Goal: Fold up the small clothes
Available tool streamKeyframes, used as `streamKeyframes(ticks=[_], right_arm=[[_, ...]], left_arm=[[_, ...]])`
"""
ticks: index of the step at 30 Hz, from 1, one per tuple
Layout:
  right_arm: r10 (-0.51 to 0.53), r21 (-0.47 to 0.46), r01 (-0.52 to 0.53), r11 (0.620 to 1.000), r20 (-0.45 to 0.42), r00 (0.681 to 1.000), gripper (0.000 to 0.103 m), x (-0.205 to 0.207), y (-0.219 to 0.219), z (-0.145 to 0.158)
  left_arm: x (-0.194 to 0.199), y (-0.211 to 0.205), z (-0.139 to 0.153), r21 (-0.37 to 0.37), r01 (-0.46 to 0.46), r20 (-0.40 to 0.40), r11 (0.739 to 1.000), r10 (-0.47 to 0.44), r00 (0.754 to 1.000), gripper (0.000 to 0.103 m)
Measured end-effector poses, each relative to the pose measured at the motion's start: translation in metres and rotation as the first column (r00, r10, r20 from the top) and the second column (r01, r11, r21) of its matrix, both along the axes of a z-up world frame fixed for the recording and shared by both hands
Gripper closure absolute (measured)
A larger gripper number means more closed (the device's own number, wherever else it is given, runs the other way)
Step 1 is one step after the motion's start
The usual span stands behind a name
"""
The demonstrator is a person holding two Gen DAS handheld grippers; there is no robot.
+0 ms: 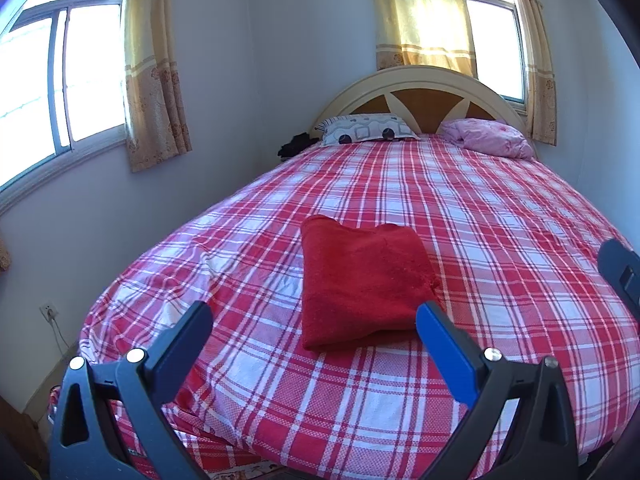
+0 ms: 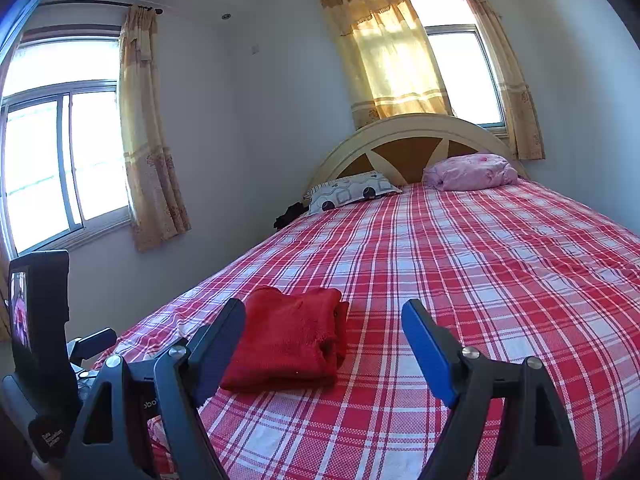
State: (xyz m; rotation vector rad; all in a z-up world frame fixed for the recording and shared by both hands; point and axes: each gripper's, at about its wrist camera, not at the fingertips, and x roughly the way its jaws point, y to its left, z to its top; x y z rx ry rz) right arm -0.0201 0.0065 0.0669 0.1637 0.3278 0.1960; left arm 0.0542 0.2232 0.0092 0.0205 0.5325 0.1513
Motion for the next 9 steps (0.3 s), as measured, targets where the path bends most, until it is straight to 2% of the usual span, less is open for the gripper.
streamKeyframes(ticks=[2, 9], right_arm=[[0.001, -0.002, -0.001, 1.0, -0.002, 1.0, 0.022, 0.0006, 0.0007, -0.0003], [-0.001, 0.005, 0.001, 1.0, -0.003, 1.0, 0.022, 0.0012, -0.0009, -0.0007]], left_arm=[[-0.0003, 0.0016, -0.0004, -0.028, 0.026, 0.006, 0.999, -0.026, 1.0, 0.0], [0.0028, 0.004, -0.0023, -0.032, 0.017, -0.008, 0.999, -0.018, 1.0, 0.0]])
